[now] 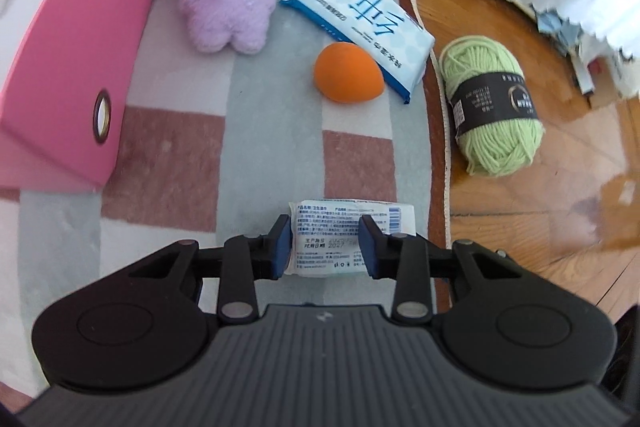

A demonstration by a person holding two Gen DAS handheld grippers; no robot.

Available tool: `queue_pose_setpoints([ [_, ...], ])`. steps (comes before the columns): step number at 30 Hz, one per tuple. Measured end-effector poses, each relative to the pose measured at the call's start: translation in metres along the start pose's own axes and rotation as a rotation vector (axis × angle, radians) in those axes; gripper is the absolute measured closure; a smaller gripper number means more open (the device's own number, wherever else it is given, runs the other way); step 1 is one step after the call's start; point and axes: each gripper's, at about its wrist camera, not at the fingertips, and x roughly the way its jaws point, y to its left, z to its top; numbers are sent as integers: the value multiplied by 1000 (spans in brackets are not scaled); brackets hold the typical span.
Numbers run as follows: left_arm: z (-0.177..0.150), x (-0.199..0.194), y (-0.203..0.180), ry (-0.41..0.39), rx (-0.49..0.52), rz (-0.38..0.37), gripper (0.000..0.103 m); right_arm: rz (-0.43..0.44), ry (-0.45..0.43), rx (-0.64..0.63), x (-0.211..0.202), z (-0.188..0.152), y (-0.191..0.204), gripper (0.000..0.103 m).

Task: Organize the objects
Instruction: 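Close the left gripper on the white soap bar and lift it, then carry the soap bar with the left gripper over the pink box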

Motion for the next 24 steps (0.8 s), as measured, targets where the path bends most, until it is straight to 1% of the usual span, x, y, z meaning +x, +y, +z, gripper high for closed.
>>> queue_pose_setpoints([
  [2, -4, -1, 2, -23, 6, -18, 68, -25, -21, 6, 2, -1, 4, 15],
  [4, -10, -3, 3, -55, 39, -30, 68, -25, -52, 45, 1, -3, 2, 14],
  [6, -15, -4, 5, -77, 49, -47, 68, -27, -74, 69, 0, -6, 1, 14],
  [9, -19, -4, 8, -88, 39, -62, 68, -58, -65, 22, 2, -6, 8, 14],
  [12, -20, -4, 9, -92, 39, -63, 69, -142, -48, -53, 5, -9, 18, 14],
  [13, -22, -5, 8, -95, 47, -62, 69, -164, -52, -51, 4, -11, 19, 12],
  [15, -25, -6, 7, -101, 79, -61, 69, -161, -51, -7, 1, -11, 15, 12],
  [17, -29, -7, 7, -97, 90, -75, 70, -154, -59, -23, 1, -11, 15, 18],
  [18, -30, -7, 7, -97, 88, -84, 70, -141, -64, -39, 0, -11, 17, 23],
  [20, -32, -8, 6, -108, 97, -79, 70, -144, -62, -45, 0, -11, 18, 24],
  [23, -33, -12, 6, -109, 70, -58, 70, -142, -46, -60, -3, -8, 19, 33],
  [24, -34, -15, 5, -114, 79, -47, 70, -137, -38, -69, -4, -7, 20, 37],
])
